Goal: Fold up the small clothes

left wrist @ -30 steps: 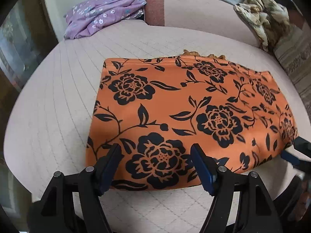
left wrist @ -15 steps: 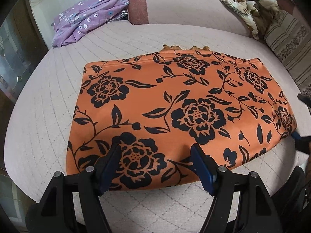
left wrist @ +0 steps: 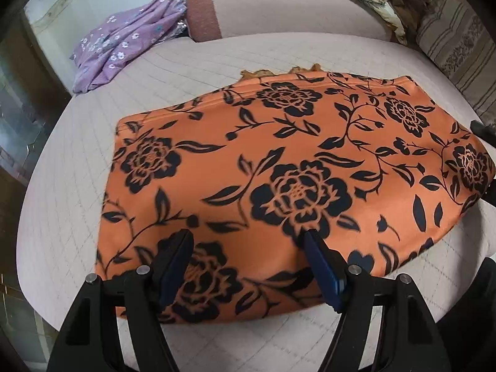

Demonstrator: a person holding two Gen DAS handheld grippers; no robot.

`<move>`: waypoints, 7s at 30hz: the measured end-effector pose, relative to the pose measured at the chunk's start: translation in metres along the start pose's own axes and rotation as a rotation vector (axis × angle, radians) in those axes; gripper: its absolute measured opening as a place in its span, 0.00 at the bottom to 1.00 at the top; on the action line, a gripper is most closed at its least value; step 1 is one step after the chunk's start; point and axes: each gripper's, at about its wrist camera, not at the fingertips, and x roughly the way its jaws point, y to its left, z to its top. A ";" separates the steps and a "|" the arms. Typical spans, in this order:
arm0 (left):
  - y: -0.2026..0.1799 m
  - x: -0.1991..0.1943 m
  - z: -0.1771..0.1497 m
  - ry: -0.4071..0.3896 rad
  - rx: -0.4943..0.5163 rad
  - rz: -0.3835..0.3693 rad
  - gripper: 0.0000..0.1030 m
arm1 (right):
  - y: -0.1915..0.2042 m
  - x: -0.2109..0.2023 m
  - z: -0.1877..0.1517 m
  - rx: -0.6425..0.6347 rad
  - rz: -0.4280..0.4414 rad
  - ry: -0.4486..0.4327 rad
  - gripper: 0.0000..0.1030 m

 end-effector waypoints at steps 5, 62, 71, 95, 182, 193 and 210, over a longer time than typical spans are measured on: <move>-0.010 0.007 0.005 0.011 0.002 -0.011 0.72 | -0.027 0.016 0.001 0.038 -0.021 0.086 0.55; 0.014 0.022 0.002 -0.048 -0.049 -0.061 0.99 | 0.025 0.045 0.094 -0.170 -0.364 0.114 0.25; 0.030 -0.002 -0.008 -0.067 -0.119 -0.064 0.99 | 0.050 0.018 0.017 -0.215 -0.113 0.230 0.43; 0.043 -0.024 -0.019 -0.102 -0.153 -0.044 0.99 | -0.015 -0.032 -0.065 0.170 -0.096 0.069 0.88; 0.206 -0.022 -0.073 0.007 -0.661 -0.165 0.44 | 0.174 0.098 -0.166 -0.398 0.046 0.313 0.81; 0.162 -0.048 -0.009 -0.210 -0.357 -0.034 0.71 | 0.145 0.056 -0.114 -0.250 0.100 0.214 0.83; 0.184 0.019 -0.033 -0.094 -0.419 -0.090 0.79 | 0.136 0.109 -0.083 -0.211 -0.034 0.322 0.83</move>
